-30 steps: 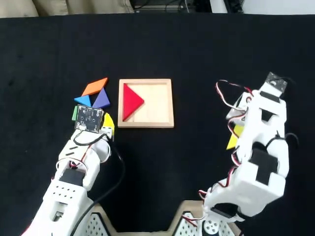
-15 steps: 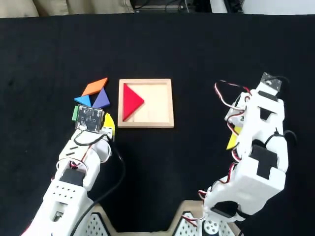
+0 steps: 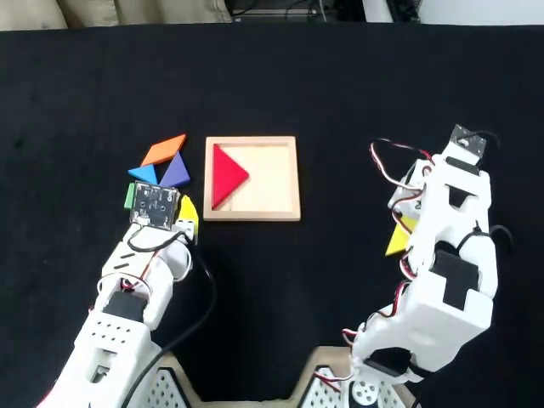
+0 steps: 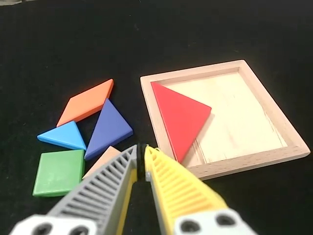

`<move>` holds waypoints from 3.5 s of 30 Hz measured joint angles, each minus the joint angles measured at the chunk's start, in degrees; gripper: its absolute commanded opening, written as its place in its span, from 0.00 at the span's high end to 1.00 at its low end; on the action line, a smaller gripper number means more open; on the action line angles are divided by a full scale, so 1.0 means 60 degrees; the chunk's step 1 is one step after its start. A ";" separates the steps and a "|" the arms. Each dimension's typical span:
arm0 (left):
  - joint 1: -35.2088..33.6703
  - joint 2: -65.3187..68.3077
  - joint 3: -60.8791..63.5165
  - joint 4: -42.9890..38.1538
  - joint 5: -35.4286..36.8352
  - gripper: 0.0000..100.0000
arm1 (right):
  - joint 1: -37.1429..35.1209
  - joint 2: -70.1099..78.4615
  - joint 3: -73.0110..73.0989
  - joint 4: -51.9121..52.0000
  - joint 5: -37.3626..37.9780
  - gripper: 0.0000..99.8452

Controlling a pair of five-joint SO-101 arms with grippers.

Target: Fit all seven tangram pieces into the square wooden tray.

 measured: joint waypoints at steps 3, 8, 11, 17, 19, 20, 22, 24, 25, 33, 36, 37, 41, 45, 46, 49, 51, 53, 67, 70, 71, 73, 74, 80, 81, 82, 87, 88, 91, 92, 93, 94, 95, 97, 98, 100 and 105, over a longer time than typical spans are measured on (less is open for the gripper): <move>0.0000 0.0000 0.0000 0.0000 0.0000 0.96 | 0.0000 0.0000 0.0000 0.0000 0.0117 0.74; 0.0000 0.0000 0.0000 0.0000 0.0000 0.96 | 0.0000 -0.0015 -0.0059 0.0000 0.1187 0.74; 0.0000 0.0000 0.0000 0.0000 0.0000 0.96 | -0.0044 -0.0249 -0.0220 0.0000 0.2168 0.74; 0.0000 0.0000 0.0000 0.0000 0.0000 0.96 | -0.1187 -0.1846 -0.0249 0.0322 0.5011 0.74; 0.0000 0.0000 0.0000 0.0000 0.0000 0.96 | -0.1861 -0.2505 -0.0249 0.0513 0.5978 0.74; -0.0059 0.0000 0.0000 0.0000 0.0000 0.96 | -0.2256 -0.2799 -0.0249 0.0557 0.6403 0.74; -0.0454 0.0000 0.0000 0.0000 0.0000 0.96 | -0.3150 -0.3209 -0.0249 0.0557 0.7092 0.74; -0.0938 0.0000 0.0000 0.0000 0.0029 0.96 | -0.4117 -0.3311 -0.0249 0.0498 0.7502 0.74; -0.1172 0.0000 0.0000 0.0000 0.0161 0.96 | -0.4557 -0.3311 -0.0249 0.0410 0.7692 0.74; -0.1949 0.0000 0.0000 0.0000 0.0835 0.96 | -0.6388 -0.2315 -0.1201 0.0015 0.9377 0.83; -0.1963 0.0000 0.0000 0.0000 0.0850 0.96 | -0.6535 -0.1568 -0.1919 0.0513 0.9744 0.83; -0.1963 0.0000 0.0000 0.0000 0.0850 0.96 | -0.6549 -0.1495 -0.2242 0.0791 0.9788 0.83; -0.1963 0.0000 0.0000 0.0000 0.0850 0.96 | -0.5641 -0.1509 -0.3897 0.2403 0.9832 0.83; -0.1714 0.0000 0.0000 0.0000 0.0850 0.96 | -0.4454 -0.2081 -0.4645 0.4015 0.9832 0.83; -0.1656 0.0000 0.0000 -0.0044 0.0850 0.96 | -0.4308 -0.2344 -0.4645 0.4337 0.9832 0.84; -0.1568 0.0000 0.0000 -0.0059 0.0762 0.96 | -0.4000 -0.3223 -0.4278 0.4894 0.9817 0.84; -0.1538 0.0000 0.0000 -0.0059 0.0659 0.96 | -0.3590 -0.3897 -0.3531 0.4894 0.9495 0.84; -0.1538 0.0000 0.0000 -0.0059 0.0615 0.96 | -0.2974 -0.4601 -0.2535 0.4352 0.9158 0.83; -0.1538 0.0000 0.0000 -0.0059 0.0615 0.96 | -0.0879 -0.3590 0.1480 0.0396 0.6271 0.68; -0.1538 0.0000 0.0000 -0.0059 0.0615 0.96 | -0.0864 -0.2154 0.0498 0.0484 0.6081 0.65; -0.1538 0.0000 0.0000 -0.0059 0.0615 0.96 | -0.0864 -0.1656 0.0117 0.0615 0.6022 0.64; -0.1538 0.0000 0.0000 -0.0059 0.0601 0.96 | -0.0864 -0.0703 -0.0718 0.0938 0.6007 0.64; -0.1524 0.0000 0.0000 -0.0059 0.0586 0.96 | -0.0864 -0.0234 -0.1143 0.1128 0.6007 0.64; -0.1187 0.0000 0.0000 -0.0059 0.0527 0.96 | -0.0879 0.1817 -0.3399 0.2242 0.5788 0.65; -0.1187 0.0000 0.0000 -0.0059 0.0527 0.96 | -0.0923 0.1993 -0.3648 0.2359 0.5597 0.65; -0.1187 0.0000 0.0000 -0.0059 0.0527 0.96 | -0.0996 0.2110 -0.3868 0.2432 0.5392 0.65; -0.1114 0.0000 0.0000 -0.0059 0.0527 0.96 | -0.1568 0.2183 -0.4205 0.2857 0.3912 0.65; -0.1114 0.0000 0.0000 -0.0059 0.0527 0.96 | -0.1714 0.2183 -0.4205 0.2857 0.3590 0.65; -0.1114 0.0000 0.0000 -0.0059 0.0527 0.96 | -0.2125 0.2242 -0.4205 0.2857 0.3018 0.65; -0.1114 0.0000 0.0000 -0.0059 0.0527 0.96 | -0.2242 0.2344 -0.4205 0.2857 0.2886 0.65; -0.1114 0.0000 0.0000 -0.0059 0.0527 0.96 | -0.2286 0.2476 -0.4205 0.2857 0.2681 0.65; -0.1114 0.0000 0.0000 -0.0059 0.0527 0.96 | -0.2300 0.2535 -0.4205 0.2799 0.2432 0.65; -0.1114 0.0000 0.0000 -0.0059 0.0527 0.96 | -0.2286 0.2535 -0.4220 0.2799 0.2271 0.65; -0.1114 0.0000 0.0000 -0.0059 0.0527 0.96 | -0.2271 0.2549 -0.4220 0.2799 0.1978 0.65; -0.1114 0.0000 0.0000 -0.0059 0.0527 0.96 | -0.2271 0.2549 -0.4220 0.2799 0.1890 0.65; -0.1070 0.0000 0.0000 -0.0059 0.0527 0.96 | -0.2271 0.2549 -0.4220 0.2799 0.1788 0.65; -0.0923 0.0000 0.0000 -0.0059 0.0527 0.96 | -0.1714 0.2447 -0.4220 0.2828 0.1773 0.65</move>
